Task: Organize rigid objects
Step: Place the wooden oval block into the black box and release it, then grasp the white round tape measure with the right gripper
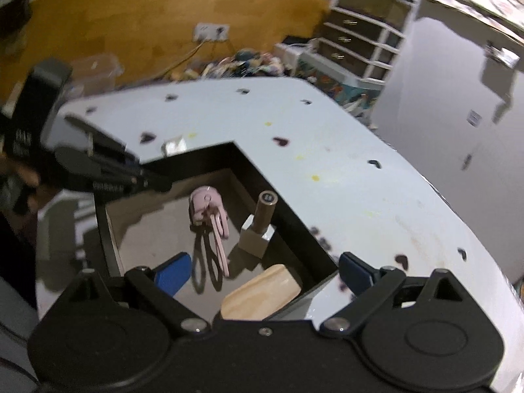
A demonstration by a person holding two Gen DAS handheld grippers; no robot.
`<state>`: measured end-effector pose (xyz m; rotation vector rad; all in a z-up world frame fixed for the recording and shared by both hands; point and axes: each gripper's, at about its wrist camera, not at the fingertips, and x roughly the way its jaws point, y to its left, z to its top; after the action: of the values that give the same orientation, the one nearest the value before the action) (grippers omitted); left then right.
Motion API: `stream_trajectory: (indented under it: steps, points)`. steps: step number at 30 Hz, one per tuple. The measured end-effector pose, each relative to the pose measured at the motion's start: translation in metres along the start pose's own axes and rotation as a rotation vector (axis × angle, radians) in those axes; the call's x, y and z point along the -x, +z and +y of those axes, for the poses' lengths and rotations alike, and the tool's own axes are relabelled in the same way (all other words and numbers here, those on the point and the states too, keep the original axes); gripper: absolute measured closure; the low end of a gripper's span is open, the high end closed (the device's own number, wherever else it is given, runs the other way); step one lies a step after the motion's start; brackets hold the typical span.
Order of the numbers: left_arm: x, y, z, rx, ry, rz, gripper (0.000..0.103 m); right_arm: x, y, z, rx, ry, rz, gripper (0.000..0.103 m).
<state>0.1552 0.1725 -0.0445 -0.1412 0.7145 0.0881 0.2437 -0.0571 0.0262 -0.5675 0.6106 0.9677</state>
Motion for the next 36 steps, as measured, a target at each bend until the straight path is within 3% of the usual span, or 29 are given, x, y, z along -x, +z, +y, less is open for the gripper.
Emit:
stream_trajectory:
  steps: [11, 17, 21, 25, 36]
  points:
    - [0.001, 0.001, -0.001, -0.002, 0.005, -0.002, 0.097, 0.044, -0.031, -0.005, -0.352, -0.16, -0.152, 0.003]
    - [0.002, 0.001, -0.002, -0.016, 0.014, -0.004, 0.098, 0.046, -0.063, -0.017, -0.545, -0.278, -0.166, 0.004]
    - [0.003, 0.001, -0.003, -0.016, 0.015, -0.006, 0.098, 0.036, -0.088, -0.025, -0.665, -0.301, -0.154, 0.018]
    - [0.003, 0.001, -0.002, -0.02, 0.014, -0.006, 0.098, 0.018, -0.102, -0.029, -0.699, -0.338, -0.115, 0.025]
    - [0.004, 0.0, -0.002, -0.016, 0.01, -0.01, 0.098, -0.031, -0.106, -0.042, -0.676, -0.372, -0.059, 0.028]
